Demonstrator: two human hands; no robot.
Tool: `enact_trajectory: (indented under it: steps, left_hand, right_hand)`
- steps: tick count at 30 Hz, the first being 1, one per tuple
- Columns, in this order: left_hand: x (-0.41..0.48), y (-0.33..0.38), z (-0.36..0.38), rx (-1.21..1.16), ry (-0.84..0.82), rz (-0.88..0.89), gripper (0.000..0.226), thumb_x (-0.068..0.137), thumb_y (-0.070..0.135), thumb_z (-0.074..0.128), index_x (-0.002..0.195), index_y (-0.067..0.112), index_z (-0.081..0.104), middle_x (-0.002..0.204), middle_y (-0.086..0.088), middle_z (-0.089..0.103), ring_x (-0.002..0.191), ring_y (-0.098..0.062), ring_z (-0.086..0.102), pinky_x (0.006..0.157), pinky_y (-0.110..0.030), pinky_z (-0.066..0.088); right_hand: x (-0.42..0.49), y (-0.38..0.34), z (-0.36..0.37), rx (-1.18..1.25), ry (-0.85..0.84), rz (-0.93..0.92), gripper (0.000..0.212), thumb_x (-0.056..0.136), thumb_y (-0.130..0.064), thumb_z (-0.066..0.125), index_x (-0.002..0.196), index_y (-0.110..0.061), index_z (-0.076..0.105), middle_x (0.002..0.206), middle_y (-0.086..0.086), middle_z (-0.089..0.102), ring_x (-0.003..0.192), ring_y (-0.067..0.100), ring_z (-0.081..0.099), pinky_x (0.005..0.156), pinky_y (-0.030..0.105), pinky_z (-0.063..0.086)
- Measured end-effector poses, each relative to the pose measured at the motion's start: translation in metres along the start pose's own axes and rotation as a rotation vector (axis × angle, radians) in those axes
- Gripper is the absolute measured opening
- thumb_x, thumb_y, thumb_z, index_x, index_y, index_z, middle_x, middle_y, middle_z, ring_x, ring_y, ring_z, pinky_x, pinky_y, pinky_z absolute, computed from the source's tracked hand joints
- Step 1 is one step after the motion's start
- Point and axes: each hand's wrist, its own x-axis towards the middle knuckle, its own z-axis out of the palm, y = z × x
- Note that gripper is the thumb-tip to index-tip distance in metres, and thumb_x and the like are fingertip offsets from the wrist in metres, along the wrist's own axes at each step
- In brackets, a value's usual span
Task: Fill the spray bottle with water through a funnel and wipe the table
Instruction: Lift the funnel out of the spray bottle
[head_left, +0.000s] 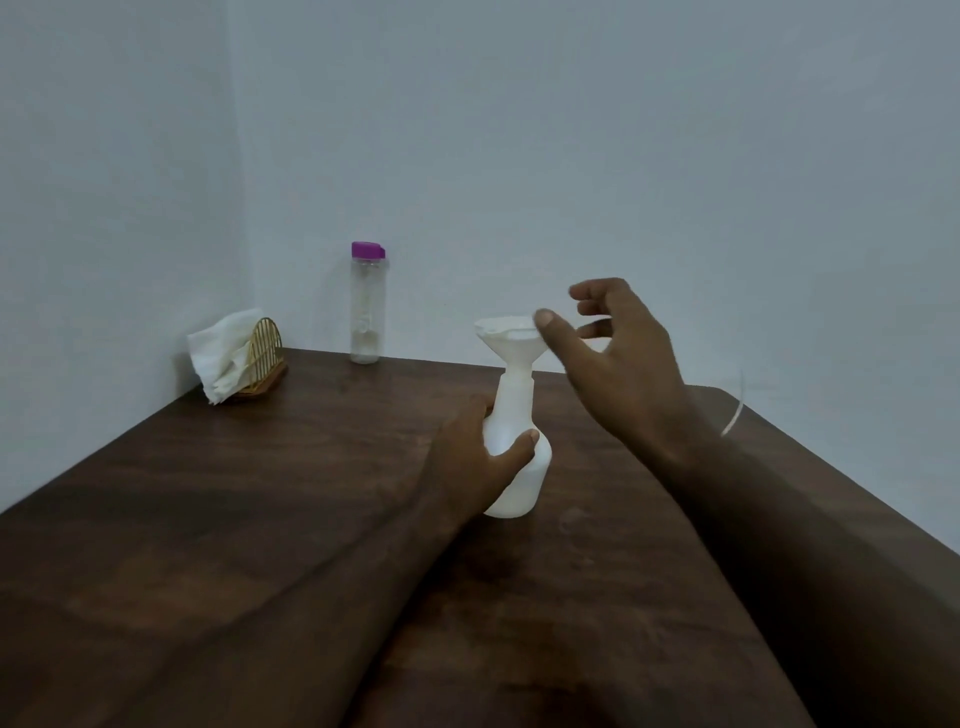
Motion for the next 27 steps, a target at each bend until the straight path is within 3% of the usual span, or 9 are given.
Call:
enact_trajectory:
  steps: [4, 7, 10, 14, 17, 20, 22, 24, 27]
  left_hand:
    - [-0.002, 0.001, -0.001, 0.016, -0.028, -0.008, 0.057, 0.085, 0.050, 0.064, 0.131, 0.020, 0.048, 0.126, 0.002, 0.057, 0.095, -0.003, 0.044, 0.085, -0.017, 0.035]
    - [-0.002, 0.000, -0.005, -0.007, -0.005, -0.003, 0.055, 0.085, 0.049, 0.065, 0.129, 0.019, 0.050, 0.122, 0.003, 0.058, 0.092, -0.002, 0.046, 0.079, -0.016, 0.037]
    - [-0.003, -0.002, -0.006, -0.039, 0.019, 0.016, 0.052, 0.084, 0.047, 0.067, 0.126, 0.020, 0.052, 0.114, 0.008, 0.058, 0.082, 0.001, 0.047, 0.067, -0.006, 0.033]
    - [-0.002, -0.002, -0.005, -0.045, -0.003, -0.011, 0.055, 0.084, 0.047, 0.067, 0.129, 0.021, 0.049, 0.114, 0.010, 0.054, 0.089, -0.001, 0.046, 0.068, -0.007, 0.032]
    - [0.001, -0.004, -0.004, -0.033, -0.021, -0.038, 0.060, 0.084, 0.050, 0.066, 0.132, 0.021, 0.046, 0.128, 0.002, 0.056, 0.095, -0.003, 0.046, 0.081, -0.015, 0.037]
    - [-0.001, -0.003, -0.004, -0.024, -0.017, -0.030, 0.060, 0.085, 0.050, 0.065, 0.133, 0.020, 0.045, 0.129, 0.001, 0.056, 0.096, -0.003, 0.045, 0.081, -0.018, 0.037]
    - [-0.001, -0.003, -0.003, -0.033, 0.005, -0.006, 0.058, 0.085, 0.048, 0.066, 0.131, 0.019, 0.047, 0.126, 0.001, 0.057, 0.095, -0.004, 0.046, 0.079, -0.017, 0.037]
    - [-0.001, -0.004, -0.002, -0.042, 0.006, -0.010, 0.057, 0.084, 0.049, 0.066, 0.131, 0.020, 0.048, 0.125, 0.001, 0.057, 0.096, -0.005, 0.047, 0.081, -0.018, 0.038]
    - [0.001, -0.004, -0.001, -0.049, -0.006, -0.024, 0.058, 0.084, 0.049, 0.066, 0.131, 0.020, 0.047, 0.126, 0.001, 0.056, 0.097, -0.005, 0.047, 0.083, -0.020, 0.039]
  right_hand:
    - [0.006, -0.002, 0.013, -0.042, -0.057, -0.044, 0.043, 0.091, -0.045, 0.062, 0.127, -0.022, 0.054, 0.122, -0.005, 0.055, 0.103, 0.008, 0.057, 0.076, 0.014, 0.042]
    - [0.013, 0.010, 0.008, 0.143, -0.057, 0.128, 0.038, 0.097, -0.025, 0.058, 0.133, -0.020, 0.049, 0.124, -0.004, 0.056, 0.099, 0.002, 0.058, 0.070, 0.007, 0.044]
    - [0.015, 0.023, -0.001, 0.157, 0.008, 0.215, 0.037, 0.097, -0.012, 0.048, 0.133, -0.019, 0.049, 0.120, -0.002, 0.059, 0.104, 0.008, 0.062, 0.074, 0.014, 0.050]
    - [0.014, 0.019, -0.004, 0.200, -0.040, 0.279, 0.032, 0.098, -0.040, 0.051, 0.118, -0.016, 0.056, 0.099, 0.000, 0.066, 0.085, 0.013, 0.071, 0.083, 0.043, 0.059]
    - [0.012, 0.012, 0.001, 0.184, -0.215, 0.305, 0.060, 0.087, -0.064, 0.055, 0.121, -0.014, 0.056, 0.106, 0.003, 0.067, 0.080, 0.014, 0.073, 0.078, 0.041, 0.061]
    - [0.015, 0.010, 0.007, 0.108, -0.287, 0.248, 0.085, 0.075, -0.073, 0.062, 0.133, -0.012, 0.050, 0.111, -0.003, 0.061, 0.091, 0.012, 0.070, 0.083, 0.039, 0.060]
    - [0.021, 0.009, 0.008, 0.056, -0.358, 0.205, 0.083, 0.070, -0.073, 0.067, 0.125, -0.012, 0.053, 0.101, -0.007, 0.056, 0.096, 0.011, 0.065, 0.082, 0.037, 0.057]
    - [0.029, 0.007, 0.011, 0.006, -0.413, 0.154, 0.079, 0.066, -0.074, 0.069, 0.107, -0.008, 0.059, 0.092, -0.004, 0.055, 0.084, 0.012, 0.059, 0.070, 0.030, 0.051]
    - [0.041, 0.003, 0.011, -0.045, -0.466, 0.071, 0.076, 0.062, -0.074, 0.070, 0.092, -0.004, 0.066, 0.087, 0.009, 0.064, 0.075, 0.020, 0.058, 0.063, 0.037, 0.047]
